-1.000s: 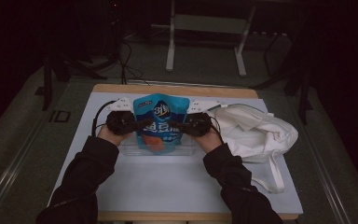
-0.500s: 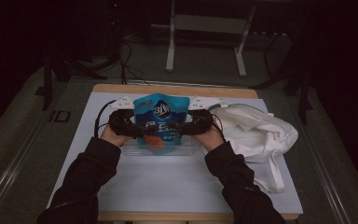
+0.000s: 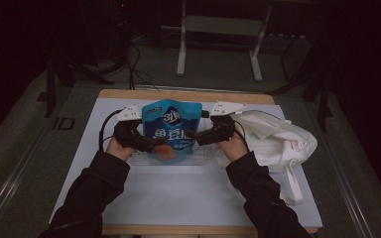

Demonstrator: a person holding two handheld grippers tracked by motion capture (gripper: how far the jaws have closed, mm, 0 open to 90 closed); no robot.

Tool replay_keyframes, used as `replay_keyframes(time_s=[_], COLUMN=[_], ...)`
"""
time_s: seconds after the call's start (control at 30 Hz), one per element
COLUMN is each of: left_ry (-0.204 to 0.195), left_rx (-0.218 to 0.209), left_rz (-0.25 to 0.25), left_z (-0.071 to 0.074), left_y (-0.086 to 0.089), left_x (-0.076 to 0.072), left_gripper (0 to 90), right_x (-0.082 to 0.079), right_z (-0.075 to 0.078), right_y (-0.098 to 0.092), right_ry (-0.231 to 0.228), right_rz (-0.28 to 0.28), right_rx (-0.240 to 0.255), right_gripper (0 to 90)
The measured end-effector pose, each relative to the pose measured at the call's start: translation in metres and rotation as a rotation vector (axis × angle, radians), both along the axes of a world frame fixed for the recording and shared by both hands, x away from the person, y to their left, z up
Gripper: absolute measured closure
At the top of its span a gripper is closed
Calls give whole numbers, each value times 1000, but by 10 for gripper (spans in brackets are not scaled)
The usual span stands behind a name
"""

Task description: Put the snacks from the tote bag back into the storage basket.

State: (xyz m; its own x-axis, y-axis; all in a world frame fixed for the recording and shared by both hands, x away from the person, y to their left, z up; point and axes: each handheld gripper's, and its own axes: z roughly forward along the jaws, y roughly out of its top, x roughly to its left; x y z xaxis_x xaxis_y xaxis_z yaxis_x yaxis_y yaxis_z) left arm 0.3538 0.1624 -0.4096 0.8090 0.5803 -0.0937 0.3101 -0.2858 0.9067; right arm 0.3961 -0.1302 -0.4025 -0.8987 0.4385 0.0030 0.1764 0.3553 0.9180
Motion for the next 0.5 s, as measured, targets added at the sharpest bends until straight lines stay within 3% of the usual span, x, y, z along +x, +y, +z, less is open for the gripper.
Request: replay_keyframes(time_s=[0.37, 0.5], left_ry=[11, -6], left_rx=[1, -3], left_rz=[29, 50], left_z=[0, 2], left_y=[7, 8], left_x=[-22, -35], left_gripper=[11, 11], right_x=[-12, -18], right_z=[9, 9], right_y=[-20, -30], right_ry=[-8, -13], right_rz=[-8, -17], right_rx=[-19, -18], right_gripper=[144, 145])
